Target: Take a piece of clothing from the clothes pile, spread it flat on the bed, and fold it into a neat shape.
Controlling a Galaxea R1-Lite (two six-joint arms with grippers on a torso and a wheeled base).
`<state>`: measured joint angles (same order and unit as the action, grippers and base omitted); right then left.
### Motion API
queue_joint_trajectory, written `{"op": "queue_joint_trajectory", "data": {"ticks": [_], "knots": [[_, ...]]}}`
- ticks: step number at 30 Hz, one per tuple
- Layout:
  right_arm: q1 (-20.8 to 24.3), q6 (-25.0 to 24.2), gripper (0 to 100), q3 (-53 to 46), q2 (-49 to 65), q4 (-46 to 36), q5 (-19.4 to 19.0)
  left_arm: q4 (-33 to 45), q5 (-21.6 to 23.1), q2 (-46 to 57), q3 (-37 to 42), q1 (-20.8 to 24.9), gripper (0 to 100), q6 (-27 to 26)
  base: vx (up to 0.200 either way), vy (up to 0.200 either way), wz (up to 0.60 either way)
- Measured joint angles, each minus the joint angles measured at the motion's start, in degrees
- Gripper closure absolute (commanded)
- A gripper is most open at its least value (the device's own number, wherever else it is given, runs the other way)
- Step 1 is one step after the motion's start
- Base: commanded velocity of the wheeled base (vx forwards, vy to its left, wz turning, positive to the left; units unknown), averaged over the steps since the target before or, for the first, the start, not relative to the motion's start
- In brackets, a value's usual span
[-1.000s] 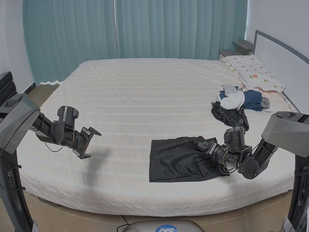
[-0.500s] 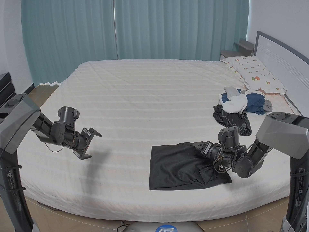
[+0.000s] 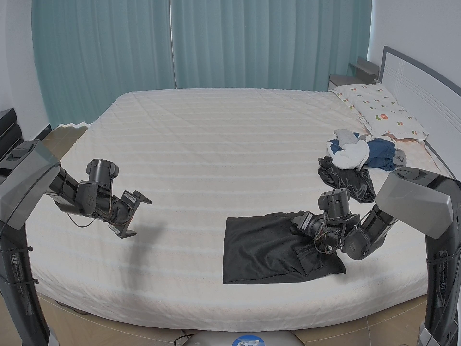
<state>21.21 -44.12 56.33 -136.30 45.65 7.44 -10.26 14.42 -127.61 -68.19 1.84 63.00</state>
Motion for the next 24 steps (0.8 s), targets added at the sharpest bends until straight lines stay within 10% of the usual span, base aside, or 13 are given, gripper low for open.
{"op": "queue_joint_trajectory", "data": {"ticks": [24], "knots": [[-10.83,0.3,100,3.23,-2.07,-0.22,-5.03,0.0,-0.02,0.0,0.17,0.09,0,-0.07,0.0,0.0,0.0]]}}
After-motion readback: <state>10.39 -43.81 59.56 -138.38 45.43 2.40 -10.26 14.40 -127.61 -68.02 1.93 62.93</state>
